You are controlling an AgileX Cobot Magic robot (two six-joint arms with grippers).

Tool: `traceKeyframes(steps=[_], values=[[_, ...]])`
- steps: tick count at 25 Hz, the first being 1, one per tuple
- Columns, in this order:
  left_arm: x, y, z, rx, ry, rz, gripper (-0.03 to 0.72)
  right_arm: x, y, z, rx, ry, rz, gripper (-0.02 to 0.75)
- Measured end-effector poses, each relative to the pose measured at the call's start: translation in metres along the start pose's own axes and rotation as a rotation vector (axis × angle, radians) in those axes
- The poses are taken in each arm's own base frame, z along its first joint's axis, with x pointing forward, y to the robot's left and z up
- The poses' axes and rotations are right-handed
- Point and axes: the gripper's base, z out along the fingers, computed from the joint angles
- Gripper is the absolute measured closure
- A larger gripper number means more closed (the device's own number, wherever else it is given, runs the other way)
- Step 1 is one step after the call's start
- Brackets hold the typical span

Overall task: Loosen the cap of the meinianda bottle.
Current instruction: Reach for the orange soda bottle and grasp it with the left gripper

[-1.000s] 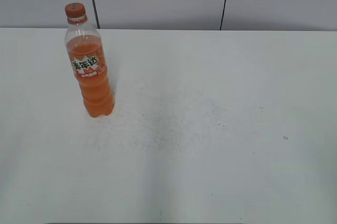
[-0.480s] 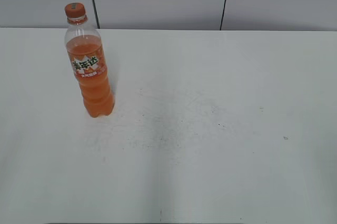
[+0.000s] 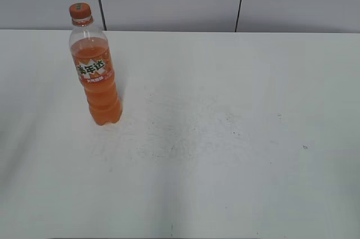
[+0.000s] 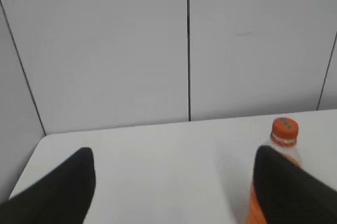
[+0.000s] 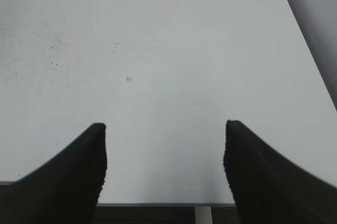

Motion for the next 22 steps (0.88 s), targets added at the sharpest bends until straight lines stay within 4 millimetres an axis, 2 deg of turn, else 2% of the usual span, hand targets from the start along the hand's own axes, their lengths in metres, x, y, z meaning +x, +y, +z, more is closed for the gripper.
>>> traceKeyframes(steps=[3,6,9,12,19,22], values=[[0.01,-0.004,0.038,0.022,-0.054,0.005,0.127,0.0,0.0,0.0,0.0,0.0,0.0,0.214],[0.042,-0.007,0.069,0.046,-0.07,0.011,0.127,0.0,0.0,0.0,0.0,0.0,0.0,0.214],[0.084,-0.011,0.087,0.07,-0.048,-0.005,0.127,0.0,0.0,0.0,0.0,0.0,0.0,0.214],[0.112,-0.015,0.095,0.104,-0.024,-0.007,0.127,0.0,0.0,0.0,0.0,0.0,0.0,0.214],[0.135,-0.041,0.108,0.36,0.016,0.123,0.127,0.0,0.0,0.0,0.0,0.0,0.0,0.214],[0.144,-0.045,0.116,0.439,0.011,0.143,0.127,0.0,0.0,0.0,0.0,0.0,0.0,0.214]])
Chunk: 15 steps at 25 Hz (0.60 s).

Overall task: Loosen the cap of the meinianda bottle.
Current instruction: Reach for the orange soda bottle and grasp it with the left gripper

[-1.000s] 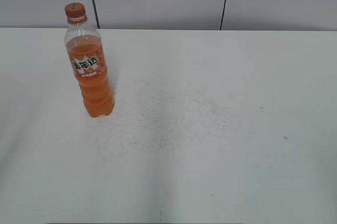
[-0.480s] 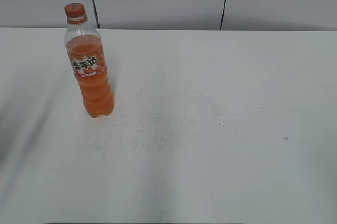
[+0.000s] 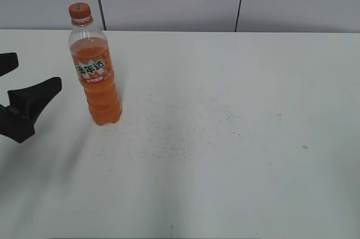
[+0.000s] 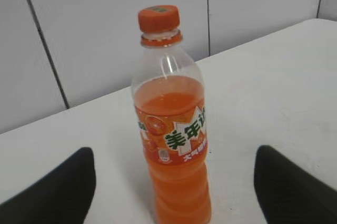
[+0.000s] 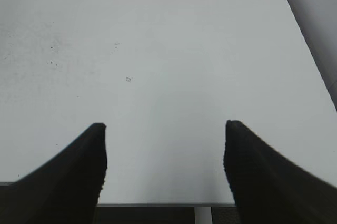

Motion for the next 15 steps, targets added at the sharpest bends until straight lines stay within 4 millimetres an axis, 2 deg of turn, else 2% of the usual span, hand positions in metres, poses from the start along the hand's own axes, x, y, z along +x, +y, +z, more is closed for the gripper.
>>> traceKeyframes(steps=[4,9,15], values=[[0.019,0.01,0.014,0.111,0.008,0.022,0.127,0.0,0.0,0.0,0.0,0.0,0.0,0.214],[0.035,0.035,0.037,0.305,0.0,0.079,0.127,0.0,0.0,0.0,0.0,0.0,0.0,0.214],[0.037,0.069,0.076,0.393,-0.022,0.093,0.127,0.0,0.0,0.0,0.0,-0.001,0.0,0.214]])
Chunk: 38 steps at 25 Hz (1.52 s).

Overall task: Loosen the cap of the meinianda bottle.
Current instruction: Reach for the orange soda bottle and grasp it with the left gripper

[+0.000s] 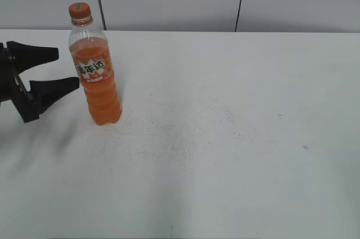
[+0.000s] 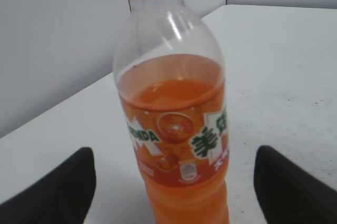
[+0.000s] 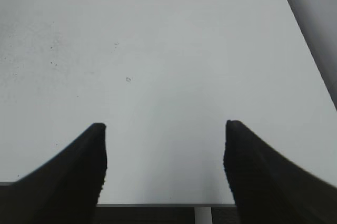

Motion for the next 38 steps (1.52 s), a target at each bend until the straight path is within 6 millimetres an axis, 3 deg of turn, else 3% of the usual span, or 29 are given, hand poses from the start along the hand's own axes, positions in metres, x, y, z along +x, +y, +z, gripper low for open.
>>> traceKeyframes(steps=[7,13,25,29,34,38], values=[[0.017,0.035,0.027,0.147,0.042,-0.102,0.093,0.0,0.0,0.0,0.0,0.0,0.0,0.214],[0.033,0.04,0.043,0.261,0.092,-0.122,0.095,0.0,0.0,0.0,0.0,0.0,0.0,0.214],[0.047,0.038,0.098,0.403,0.098,-0.082,0.103,0.0,0.0,0.0,0.0,0.0,0.0,0.214],[0.049,0.039,0.102,0.406,0.098,-0.079,0.149,0.0,0.0,0.0,0.0,0.0,0.0,0.214],[0.049,0.039,0.101,0.412,0.101,-0.078,0.285,0.0,0.0,0.0,0.0,0.0,0.0,0.214],[0.049,0.039,0.101,0.412,0.101,-0.076,0.286,0.0,0.0,0.0,0.0,0.0,0.0,0.214]])
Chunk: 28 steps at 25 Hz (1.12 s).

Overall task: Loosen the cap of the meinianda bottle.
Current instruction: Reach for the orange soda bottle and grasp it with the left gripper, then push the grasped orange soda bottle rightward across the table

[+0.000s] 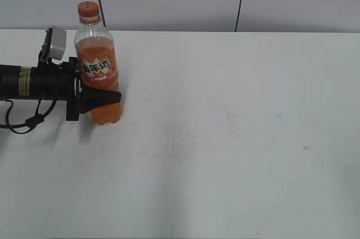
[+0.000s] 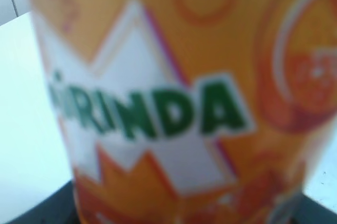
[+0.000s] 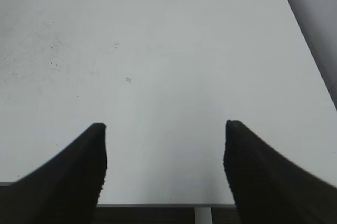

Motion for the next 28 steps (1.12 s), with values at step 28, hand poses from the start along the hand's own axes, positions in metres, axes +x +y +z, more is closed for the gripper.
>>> traceKeyframes(steps=[28], values=[[-0.018,-0.018,0.023,0.015,0.007,0.005,0.286,0.0,0.0,0.0,0.0,0.0,0.0,0.214]])
